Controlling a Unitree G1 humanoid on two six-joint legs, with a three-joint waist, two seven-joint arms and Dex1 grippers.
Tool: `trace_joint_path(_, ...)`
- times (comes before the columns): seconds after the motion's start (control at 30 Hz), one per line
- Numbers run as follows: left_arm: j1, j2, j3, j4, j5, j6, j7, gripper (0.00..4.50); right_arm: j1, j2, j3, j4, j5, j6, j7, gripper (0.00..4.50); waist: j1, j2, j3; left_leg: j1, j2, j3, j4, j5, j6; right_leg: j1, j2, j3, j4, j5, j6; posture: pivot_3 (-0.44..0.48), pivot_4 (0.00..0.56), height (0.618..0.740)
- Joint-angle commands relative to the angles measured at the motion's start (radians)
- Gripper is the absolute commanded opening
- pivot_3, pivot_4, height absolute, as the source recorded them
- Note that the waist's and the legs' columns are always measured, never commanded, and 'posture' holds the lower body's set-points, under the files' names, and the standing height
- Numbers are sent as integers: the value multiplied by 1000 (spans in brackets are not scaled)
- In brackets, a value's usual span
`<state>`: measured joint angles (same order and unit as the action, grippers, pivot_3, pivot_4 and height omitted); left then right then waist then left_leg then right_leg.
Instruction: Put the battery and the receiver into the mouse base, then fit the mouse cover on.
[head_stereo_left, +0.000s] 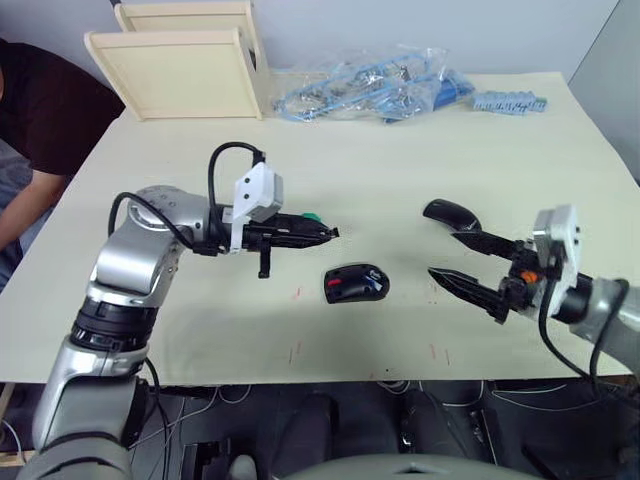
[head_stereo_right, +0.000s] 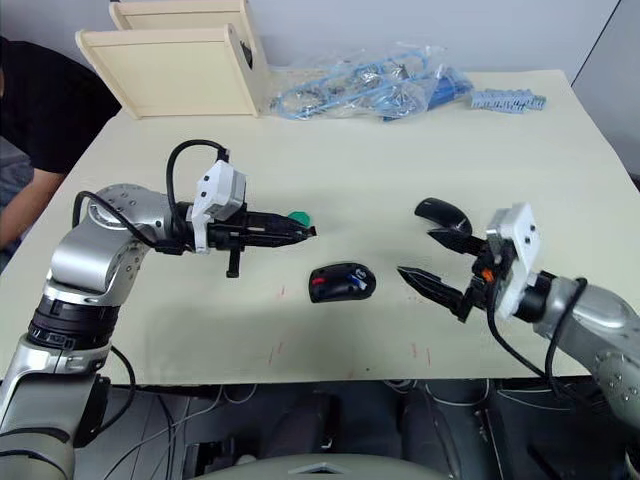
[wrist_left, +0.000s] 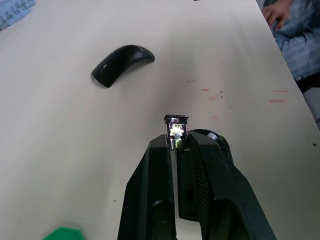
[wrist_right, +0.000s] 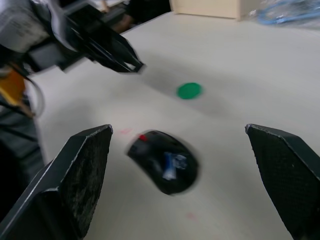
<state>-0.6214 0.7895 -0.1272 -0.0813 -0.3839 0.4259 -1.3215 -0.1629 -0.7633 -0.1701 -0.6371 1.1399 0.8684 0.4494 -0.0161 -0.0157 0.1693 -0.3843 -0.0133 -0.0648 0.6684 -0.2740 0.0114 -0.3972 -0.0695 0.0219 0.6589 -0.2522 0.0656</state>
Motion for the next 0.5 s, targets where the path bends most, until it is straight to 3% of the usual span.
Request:
trace_joint_path(0.03, -61, -20, -28, 13, 27, -70, -35, 113, -157, 17, 64, 87, 150, 152, -149, 4500, 0, -2, 2, -1, 0, 0, 0, 0, 0, 0, 0, 0, 0, 0, 0, 0, 150, 740)
trace_joint_path(0.33, -129, -69, -67, 59, 74, -133, -45, 113, -433, 100, 153, 332, 497, 294, -468, 4500, 0, -4, 4, -9, 0, -1, 2, 0, 0, -9, -1, -1, 2, 0, 0, 0, 150, 740)
trace_joint_path(0.4, -136, -76, -68, 58, 80, -138, -45, 12, -477, 119, 174, 390, 588, 282, -549, 3968, -2, -4, 4, -15, 0, -1, 3, 0, 0, -14, -1, -1, 3, 1, 0, 0, 150, 740)
trace_joint_path(0.5, -145, -80, -66, 62, 86, -150, -46, 12, -516, 121, 201, 432, 676, 278, -622, 2770, -2, -4, 4, -16, 0, 0, 3, 1, 0, -15, -1, 0, 3, 1, 0, 0, 150, 740)
